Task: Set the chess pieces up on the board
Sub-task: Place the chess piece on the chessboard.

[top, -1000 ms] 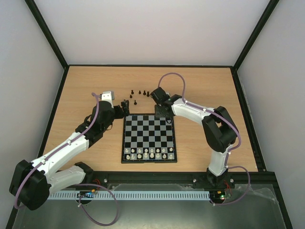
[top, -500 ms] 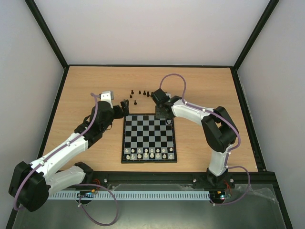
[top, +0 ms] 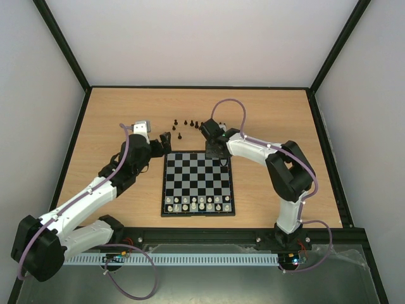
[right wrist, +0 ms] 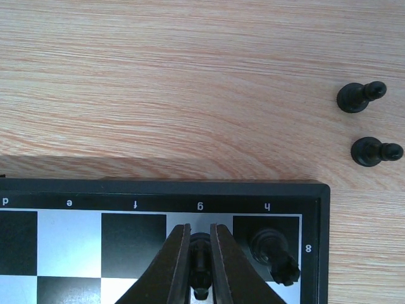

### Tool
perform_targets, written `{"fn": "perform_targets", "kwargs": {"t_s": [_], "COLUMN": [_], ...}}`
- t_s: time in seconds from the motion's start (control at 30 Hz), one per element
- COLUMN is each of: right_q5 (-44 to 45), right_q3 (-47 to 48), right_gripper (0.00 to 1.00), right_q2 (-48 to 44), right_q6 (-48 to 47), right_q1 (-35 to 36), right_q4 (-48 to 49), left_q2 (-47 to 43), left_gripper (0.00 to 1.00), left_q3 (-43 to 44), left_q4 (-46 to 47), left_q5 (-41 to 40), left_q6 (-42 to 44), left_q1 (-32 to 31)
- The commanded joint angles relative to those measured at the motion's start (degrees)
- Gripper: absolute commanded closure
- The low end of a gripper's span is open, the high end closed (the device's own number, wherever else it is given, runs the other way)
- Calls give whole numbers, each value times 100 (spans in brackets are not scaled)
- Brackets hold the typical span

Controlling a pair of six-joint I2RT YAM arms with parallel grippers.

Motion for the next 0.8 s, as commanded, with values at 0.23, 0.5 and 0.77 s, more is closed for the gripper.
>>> {"fn": "perform_targets", "kwargs": {"t_s": [0.23, 0.5, 0.77], "right_q5": [69, 17, 6], "right_q3": [-80, -116, -116], "right_gripper": [91, 91, 90], "right_q2": [200, 249, 276], "right_q6": [100, 94, 77], "right_q1": [45, 40, 55], "right_q4": [-38, 39, 51], "left_q2": [-102, -108, -93], "left_gripper": [1, 1, 1], "left_q3": [42, 41, 48], "left_q4": [-46, -43, -47], "left_q5": [25, 25, 17], "left_q6": [-21, -21, -19], "left_q1": [-2, -2, -2]}}
